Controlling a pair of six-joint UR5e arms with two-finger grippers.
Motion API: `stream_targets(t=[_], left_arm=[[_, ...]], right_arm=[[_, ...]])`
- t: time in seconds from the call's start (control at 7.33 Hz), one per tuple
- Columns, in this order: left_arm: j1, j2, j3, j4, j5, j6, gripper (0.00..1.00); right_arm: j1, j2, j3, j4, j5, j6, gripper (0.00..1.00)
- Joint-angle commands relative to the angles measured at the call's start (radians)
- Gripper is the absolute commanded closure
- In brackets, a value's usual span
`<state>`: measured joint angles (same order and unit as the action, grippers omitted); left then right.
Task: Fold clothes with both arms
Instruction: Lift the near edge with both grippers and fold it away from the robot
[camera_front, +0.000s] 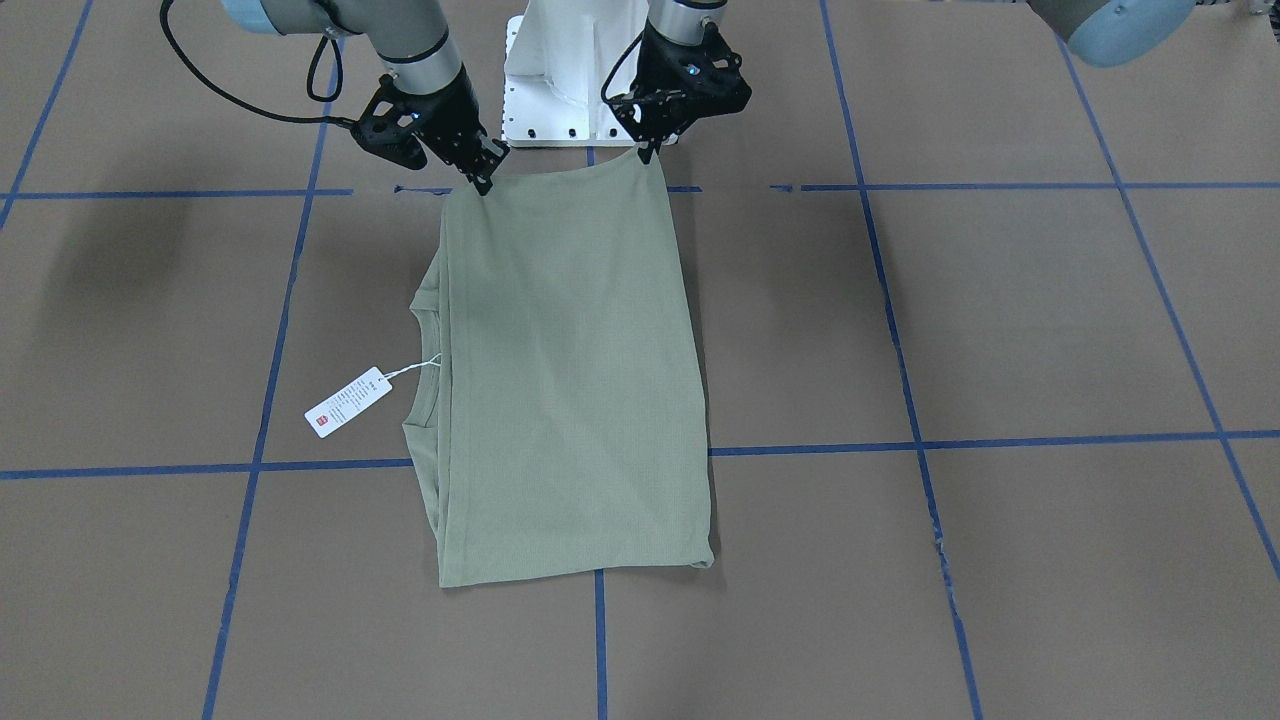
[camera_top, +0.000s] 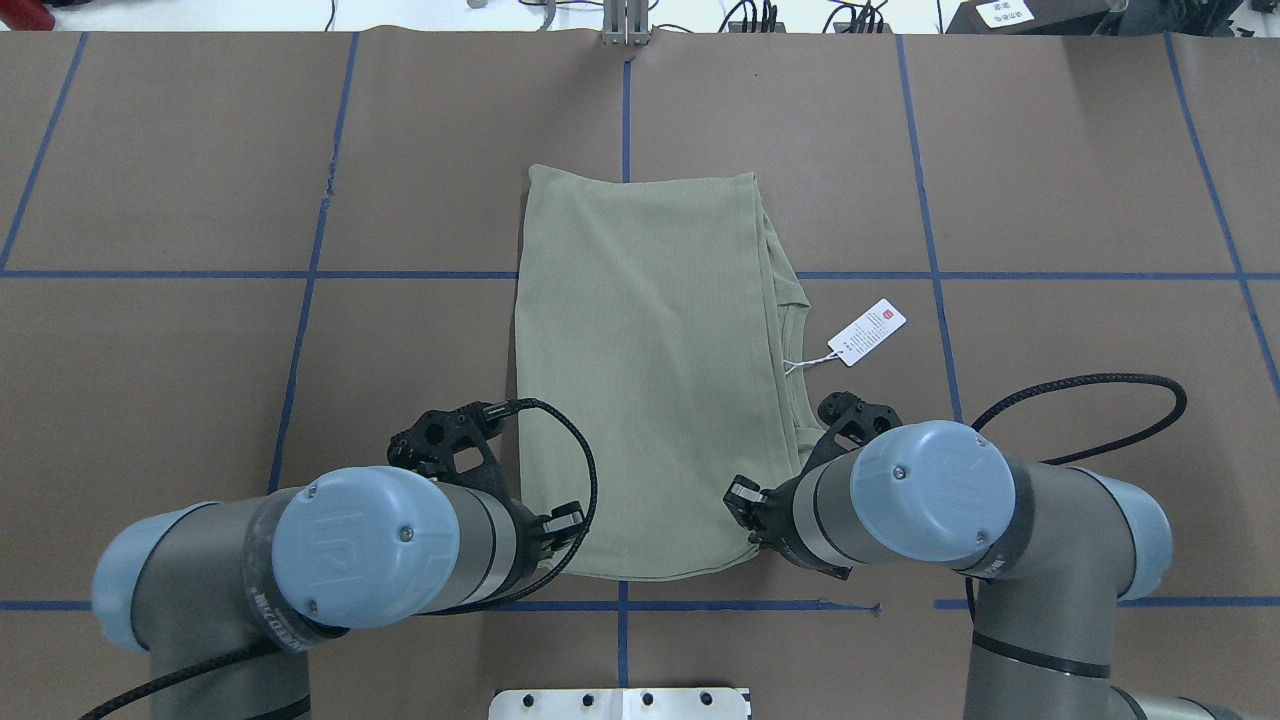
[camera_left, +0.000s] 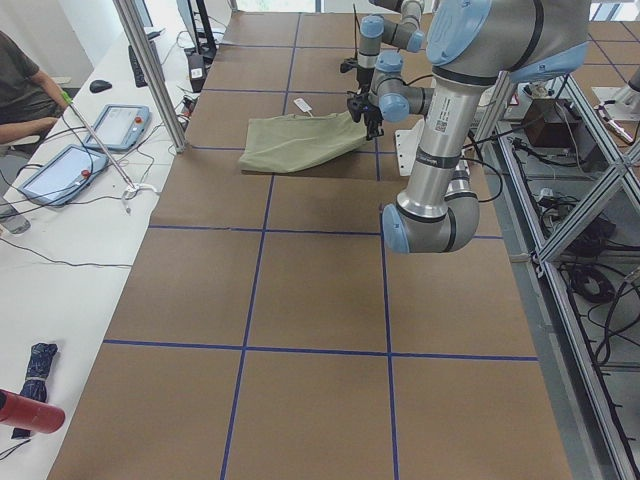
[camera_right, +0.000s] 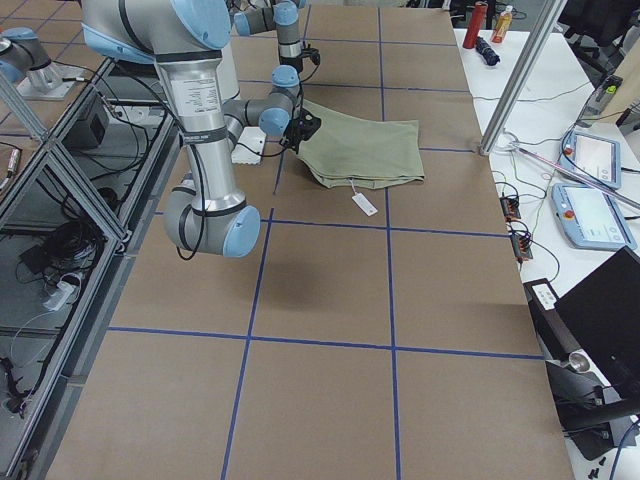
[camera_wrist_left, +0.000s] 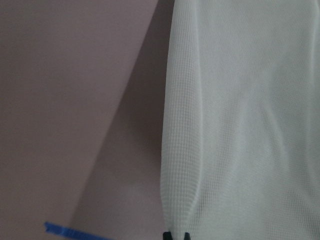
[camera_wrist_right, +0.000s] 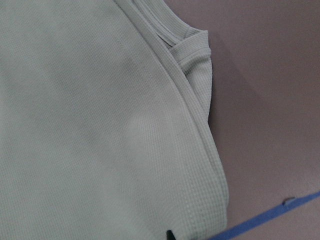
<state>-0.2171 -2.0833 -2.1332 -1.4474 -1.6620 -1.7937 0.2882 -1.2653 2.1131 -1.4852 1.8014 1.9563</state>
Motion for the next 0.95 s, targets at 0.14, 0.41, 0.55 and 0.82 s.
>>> stream_targets(t=[0.14,0.41,0.55,0.82], left_arm=[[0.097,0.009,-0.142,0.175,-0.028,-0.007,1.00],[0.096,-0.001,-0.131,0.174,-0.050,-0.003,1.00],[0.034,-0.006,-0.129,0.170,-0.048,0.003,1.00],[-0.121,-0.014,-0.075,0.124,-0.050,0.074,1.00]], right_arm=[[-0.047,-0.028,0.117,-0.003,0.183,0.001,1.00],[-0.049,-0.017,0.107,-0.003,0.170,-0.001,1.00],[-0.002,-0.017,0.090,-0.003,0.167,-0.011,1.00],[0.098,0.030,0.020,-0.003,0.158,-0.022,1.00]])
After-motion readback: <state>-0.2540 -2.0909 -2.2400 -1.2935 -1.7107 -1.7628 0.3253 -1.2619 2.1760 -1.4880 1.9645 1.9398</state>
